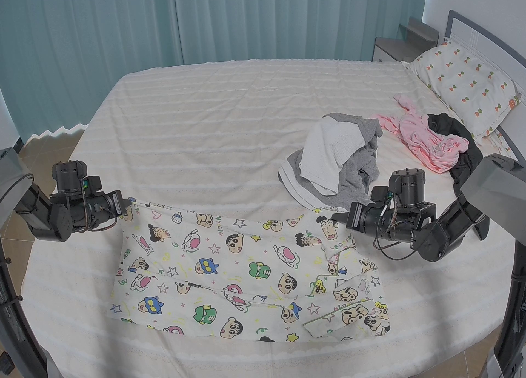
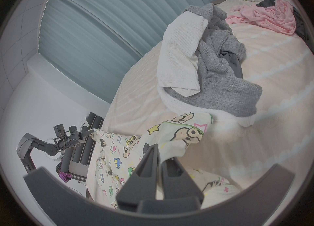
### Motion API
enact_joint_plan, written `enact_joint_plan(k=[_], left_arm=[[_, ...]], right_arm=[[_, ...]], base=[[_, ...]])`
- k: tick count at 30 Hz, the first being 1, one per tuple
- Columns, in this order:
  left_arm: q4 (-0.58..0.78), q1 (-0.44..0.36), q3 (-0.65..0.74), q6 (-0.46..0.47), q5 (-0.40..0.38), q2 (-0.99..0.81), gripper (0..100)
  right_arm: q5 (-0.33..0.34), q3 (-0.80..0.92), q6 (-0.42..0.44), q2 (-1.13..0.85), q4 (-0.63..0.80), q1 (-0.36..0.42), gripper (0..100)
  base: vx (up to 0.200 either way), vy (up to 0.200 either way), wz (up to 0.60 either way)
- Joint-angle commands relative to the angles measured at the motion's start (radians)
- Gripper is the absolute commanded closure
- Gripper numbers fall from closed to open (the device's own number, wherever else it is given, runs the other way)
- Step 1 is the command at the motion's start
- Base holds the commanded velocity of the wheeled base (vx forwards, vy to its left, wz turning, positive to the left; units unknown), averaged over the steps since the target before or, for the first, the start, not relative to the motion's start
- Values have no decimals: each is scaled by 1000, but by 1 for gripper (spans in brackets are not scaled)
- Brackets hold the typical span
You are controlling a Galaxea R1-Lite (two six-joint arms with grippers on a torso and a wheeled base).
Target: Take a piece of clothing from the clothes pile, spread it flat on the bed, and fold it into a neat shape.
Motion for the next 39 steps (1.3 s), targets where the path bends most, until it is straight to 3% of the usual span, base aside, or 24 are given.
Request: enact_joint_plan(k=[1,11,20,27,28,39], left_arm=[[-2,20,38,23,-7,-26,100],[-14,67,186,56,-98,-126,100],[-71,84,400,175,-168,-192,100],[-127,89,439,185,-170,-170,100],[-129,90,439,185,-170,-166,100],[-132,93,439,184,-172,-158,100]], right_arm=[[3,38,-10,-30,-8,1,100],[42,166,-44,-122,-11,1,100],[66,300,-130,-139,-11,2,100],[60,262,-154,-61,-19,2,100],[59,249,-153,-50,-20,2,0],[59,127,-159,22,-7,19,0]], base=[[0,0,0],[0,0,0],[0,0,0],[0,0,0],[0,0,0],[0,0,0]])
